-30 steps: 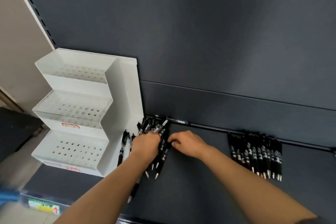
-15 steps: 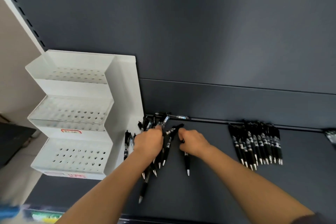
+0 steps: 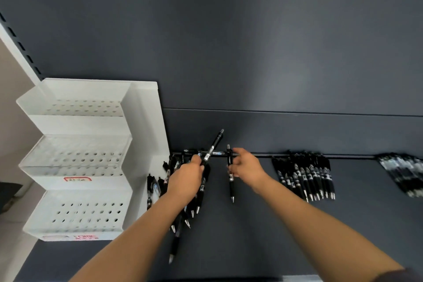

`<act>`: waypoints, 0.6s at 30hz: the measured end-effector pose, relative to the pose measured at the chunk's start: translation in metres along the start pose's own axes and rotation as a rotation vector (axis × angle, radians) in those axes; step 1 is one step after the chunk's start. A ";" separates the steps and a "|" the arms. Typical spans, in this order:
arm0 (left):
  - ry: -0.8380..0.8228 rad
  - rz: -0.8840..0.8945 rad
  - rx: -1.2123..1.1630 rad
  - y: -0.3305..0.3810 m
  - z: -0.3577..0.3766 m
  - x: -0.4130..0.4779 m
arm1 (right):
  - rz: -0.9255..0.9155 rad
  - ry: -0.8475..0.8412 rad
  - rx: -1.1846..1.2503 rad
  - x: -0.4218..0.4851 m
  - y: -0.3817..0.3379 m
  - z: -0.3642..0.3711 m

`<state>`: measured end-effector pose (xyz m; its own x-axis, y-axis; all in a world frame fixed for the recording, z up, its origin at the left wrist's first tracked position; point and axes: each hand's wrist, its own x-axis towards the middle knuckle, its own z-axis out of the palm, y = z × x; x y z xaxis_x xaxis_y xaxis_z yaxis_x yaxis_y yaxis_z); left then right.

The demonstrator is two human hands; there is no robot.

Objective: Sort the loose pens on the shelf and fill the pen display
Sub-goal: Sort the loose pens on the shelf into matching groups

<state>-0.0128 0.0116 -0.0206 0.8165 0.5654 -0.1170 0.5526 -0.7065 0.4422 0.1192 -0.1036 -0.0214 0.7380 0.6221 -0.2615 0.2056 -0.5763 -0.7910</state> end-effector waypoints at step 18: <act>-0.229 0.169 -0.159 0.140 0.066 0.023 | 0.223 0.322 -0.147 -0.040 0.086 -0.135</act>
<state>0.0943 -0.1025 -0.0202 0.9208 0.3226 -0.2193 0.3878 -0.6967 0.6035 0.1940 -0.2498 -0.0036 0.9332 0.2893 -0.2130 0.0902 -0.7625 -0.6406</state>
